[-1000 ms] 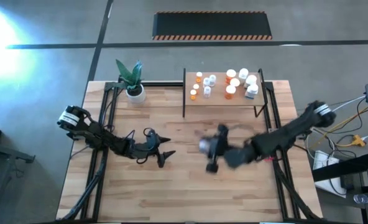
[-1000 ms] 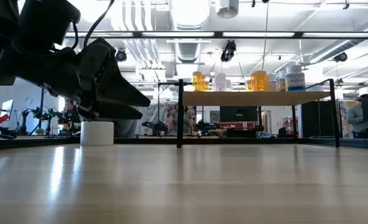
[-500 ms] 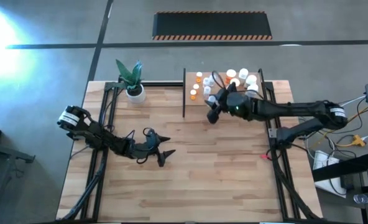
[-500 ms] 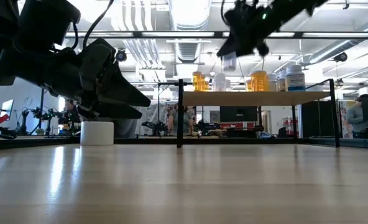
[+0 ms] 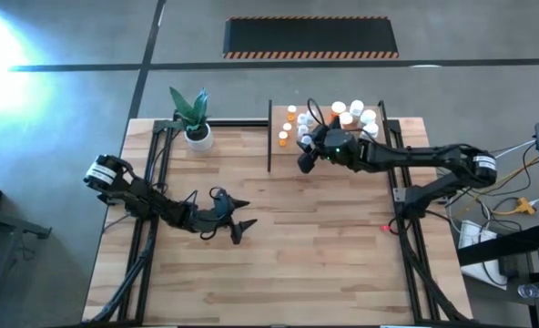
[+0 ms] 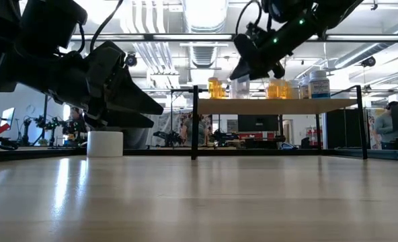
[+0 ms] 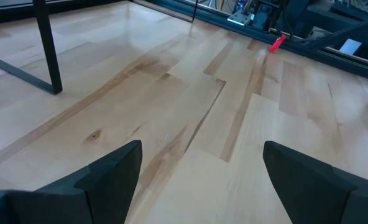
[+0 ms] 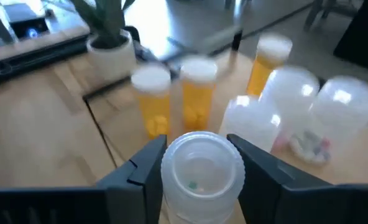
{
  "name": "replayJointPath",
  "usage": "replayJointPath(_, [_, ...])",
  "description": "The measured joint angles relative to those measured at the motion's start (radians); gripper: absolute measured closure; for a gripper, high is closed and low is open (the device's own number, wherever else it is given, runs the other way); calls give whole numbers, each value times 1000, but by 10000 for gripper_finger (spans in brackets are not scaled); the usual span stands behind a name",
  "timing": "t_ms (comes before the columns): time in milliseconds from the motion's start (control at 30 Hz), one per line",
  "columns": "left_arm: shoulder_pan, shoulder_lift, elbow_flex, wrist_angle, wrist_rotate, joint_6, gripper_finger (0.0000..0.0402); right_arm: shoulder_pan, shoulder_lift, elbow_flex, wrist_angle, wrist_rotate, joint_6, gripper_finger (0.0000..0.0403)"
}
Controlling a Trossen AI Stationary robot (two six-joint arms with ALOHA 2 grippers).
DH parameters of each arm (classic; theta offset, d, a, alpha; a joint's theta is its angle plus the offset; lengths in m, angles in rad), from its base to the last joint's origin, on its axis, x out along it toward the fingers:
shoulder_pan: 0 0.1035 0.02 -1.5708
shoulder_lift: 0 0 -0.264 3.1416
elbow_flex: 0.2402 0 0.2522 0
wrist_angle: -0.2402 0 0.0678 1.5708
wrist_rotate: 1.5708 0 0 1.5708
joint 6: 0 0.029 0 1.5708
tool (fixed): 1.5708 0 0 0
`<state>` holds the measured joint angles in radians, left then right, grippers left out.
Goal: Pick and place medicine bottles onto shelf by color
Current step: Put the transparent pill bottle on the shelf aligned with the other transparent pill bottles, then adjust the pill bottles on the shelf
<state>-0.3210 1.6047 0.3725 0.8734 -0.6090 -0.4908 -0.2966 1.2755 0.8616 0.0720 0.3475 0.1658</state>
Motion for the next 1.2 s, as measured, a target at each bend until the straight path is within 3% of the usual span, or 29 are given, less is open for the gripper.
replayJointPath(167, [0,0,0,0,-1,0,81,-5,19,-4,-18,23,21,224])
replayJointPath(600, [0,0,1,0,-1,0,81,-5,22,-3,-14,27,6,215])
replayJointPath(967, [0,0,1,0,-1,0,81,-5,20,-2,-11,46,-29,128])
replayJointPath(1200, [0,0,0,0,-1,0,81,4,-20,45,-38,44,-55,122])
